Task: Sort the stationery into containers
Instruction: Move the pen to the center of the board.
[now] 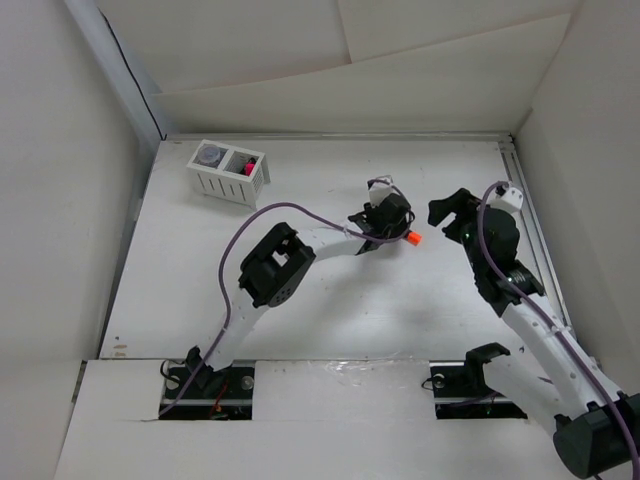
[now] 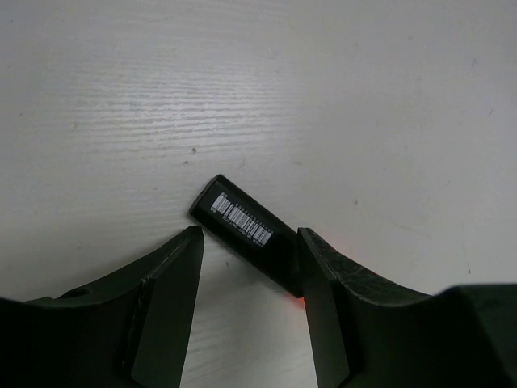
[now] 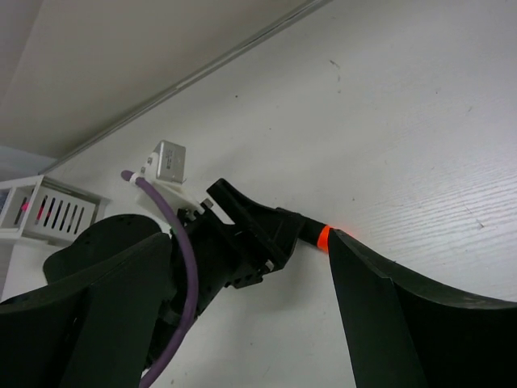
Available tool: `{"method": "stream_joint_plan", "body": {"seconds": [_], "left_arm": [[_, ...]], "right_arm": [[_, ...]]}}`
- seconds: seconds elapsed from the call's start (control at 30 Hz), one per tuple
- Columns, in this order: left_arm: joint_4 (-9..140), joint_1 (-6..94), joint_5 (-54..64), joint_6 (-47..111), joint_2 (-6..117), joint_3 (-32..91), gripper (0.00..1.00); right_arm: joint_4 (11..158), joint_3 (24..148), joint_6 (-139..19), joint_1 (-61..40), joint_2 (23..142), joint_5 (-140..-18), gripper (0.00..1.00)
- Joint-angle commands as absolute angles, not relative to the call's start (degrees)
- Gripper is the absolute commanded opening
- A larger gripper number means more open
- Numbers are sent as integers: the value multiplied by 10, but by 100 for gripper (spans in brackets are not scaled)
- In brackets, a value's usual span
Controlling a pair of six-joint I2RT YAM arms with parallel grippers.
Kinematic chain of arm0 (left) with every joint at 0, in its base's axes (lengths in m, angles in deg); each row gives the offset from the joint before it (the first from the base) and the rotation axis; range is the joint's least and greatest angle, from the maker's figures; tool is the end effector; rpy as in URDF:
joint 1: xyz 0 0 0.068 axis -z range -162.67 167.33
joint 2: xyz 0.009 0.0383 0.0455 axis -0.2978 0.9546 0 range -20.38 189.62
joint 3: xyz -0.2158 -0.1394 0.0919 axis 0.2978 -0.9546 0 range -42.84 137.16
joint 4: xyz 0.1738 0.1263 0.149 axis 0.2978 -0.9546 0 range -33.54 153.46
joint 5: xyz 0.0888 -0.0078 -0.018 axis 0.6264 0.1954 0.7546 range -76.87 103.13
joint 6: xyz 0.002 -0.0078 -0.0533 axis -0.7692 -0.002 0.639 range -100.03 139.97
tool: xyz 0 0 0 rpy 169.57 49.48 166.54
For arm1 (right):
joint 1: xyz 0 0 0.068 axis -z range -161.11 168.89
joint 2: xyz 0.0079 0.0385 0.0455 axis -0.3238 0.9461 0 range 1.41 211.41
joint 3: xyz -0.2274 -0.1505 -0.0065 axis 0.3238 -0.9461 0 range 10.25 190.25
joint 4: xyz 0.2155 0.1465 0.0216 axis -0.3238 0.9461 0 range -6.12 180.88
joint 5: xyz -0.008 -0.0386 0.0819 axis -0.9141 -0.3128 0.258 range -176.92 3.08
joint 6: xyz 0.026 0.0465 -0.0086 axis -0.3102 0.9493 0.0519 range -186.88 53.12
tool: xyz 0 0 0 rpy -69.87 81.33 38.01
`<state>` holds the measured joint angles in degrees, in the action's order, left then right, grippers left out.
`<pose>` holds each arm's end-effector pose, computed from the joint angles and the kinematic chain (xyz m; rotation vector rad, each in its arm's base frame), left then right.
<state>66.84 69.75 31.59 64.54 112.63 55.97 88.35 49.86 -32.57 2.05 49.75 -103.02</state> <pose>0.3315 -0.4123 0.1633 -0.0506 2.1527 -0.6808 0.1953 0.0488 0.3081 0.4720 1.7458 0.3857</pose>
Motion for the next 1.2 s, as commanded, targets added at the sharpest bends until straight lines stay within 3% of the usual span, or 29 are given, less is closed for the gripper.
{"method": "stream_joint_plan", "body": {"seconds": [0.0, 0.4, 0.53, 1.0, 1.17], "left_arm": [[639, 699, 324, 656, 1158, 604, 47], [542, 710, 381, 571, 1235, 768, 46], [503, 710, 381, 531, 1259, 808, 39], [446, 716, 385, 462, 1294, 856, 22], [462, 716, 397, 450, 1235, 761, 12]], "right_arm": [[868, 524, -322, 25, 483, -1013, 84], [857, 519, -328, 25, 464, -984, 84], [857, 519, -328, 25, 450, -984, 84], [857, 524, -328, 25, 414, -943, 84], [857, 524, -333, 25, 403, -943, 84]]}}
